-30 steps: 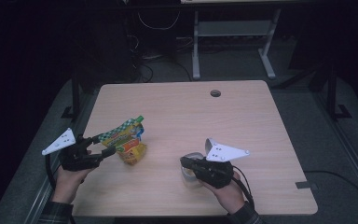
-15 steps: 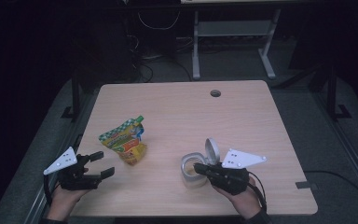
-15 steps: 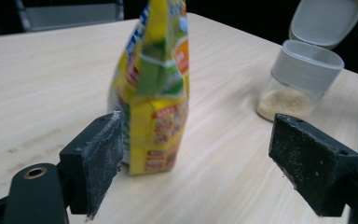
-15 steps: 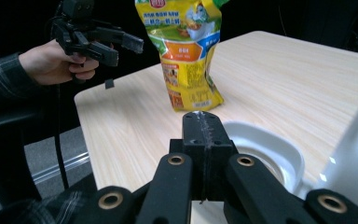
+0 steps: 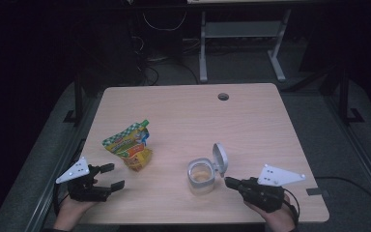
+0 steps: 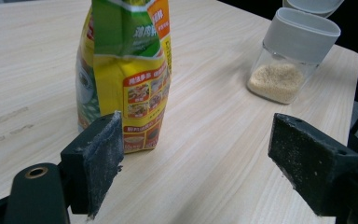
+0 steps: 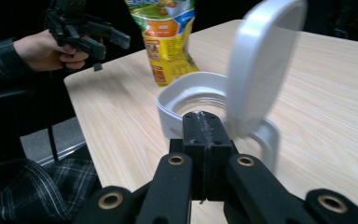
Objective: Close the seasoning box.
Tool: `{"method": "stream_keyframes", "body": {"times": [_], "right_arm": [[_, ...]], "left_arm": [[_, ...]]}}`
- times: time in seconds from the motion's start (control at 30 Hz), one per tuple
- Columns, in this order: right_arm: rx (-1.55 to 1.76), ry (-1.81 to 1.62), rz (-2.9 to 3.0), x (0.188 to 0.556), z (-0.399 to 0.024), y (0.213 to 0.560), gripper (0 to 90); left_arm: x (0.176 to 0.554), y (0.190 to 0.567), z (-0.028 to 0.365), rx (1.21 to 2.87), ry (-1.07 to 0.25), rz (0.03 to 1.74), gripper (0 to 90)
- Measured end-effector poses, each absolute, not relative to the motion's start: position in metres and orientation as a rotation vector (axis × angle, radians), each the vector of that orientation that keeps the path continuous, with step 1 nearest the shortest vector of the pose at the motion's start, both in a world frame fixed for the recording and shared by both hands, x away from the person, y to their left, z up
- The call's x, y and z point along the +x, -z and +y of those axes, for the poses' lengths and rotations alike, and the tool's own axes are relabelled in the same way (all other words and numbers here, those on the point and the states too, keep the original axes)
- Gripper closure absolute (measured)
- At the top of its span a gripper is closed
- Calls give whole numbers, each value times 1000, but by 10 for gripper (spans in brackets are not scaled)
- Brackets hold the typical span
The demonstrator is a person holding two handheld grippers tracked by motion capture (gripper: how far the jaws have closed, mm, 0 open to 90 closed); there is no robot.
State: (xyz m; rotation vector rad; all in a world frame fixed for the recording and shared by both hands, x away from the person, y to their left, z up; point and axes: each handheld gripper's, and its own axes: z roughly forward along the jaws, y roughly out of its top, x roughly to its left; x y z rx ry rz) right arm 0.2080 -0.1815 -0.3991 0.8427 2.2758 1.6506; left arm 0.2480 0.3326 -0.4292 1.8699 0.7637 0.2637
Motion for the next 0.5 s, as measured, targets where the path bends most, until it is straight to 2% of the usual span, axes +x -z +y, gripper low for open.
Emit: {"method": "stream_keyframes", "body": {"times": [0.27, 0.5], "right_arm": [[924, -1610, 2194, 216, -205, 402, 894], [970, -1587, 2126, 238, -212, 400, 895]], "left_arm": [[248, 431, 333, 1870, -259, 758, 180], [250, 433, 329, 1879, -245, 748, 181]]}}
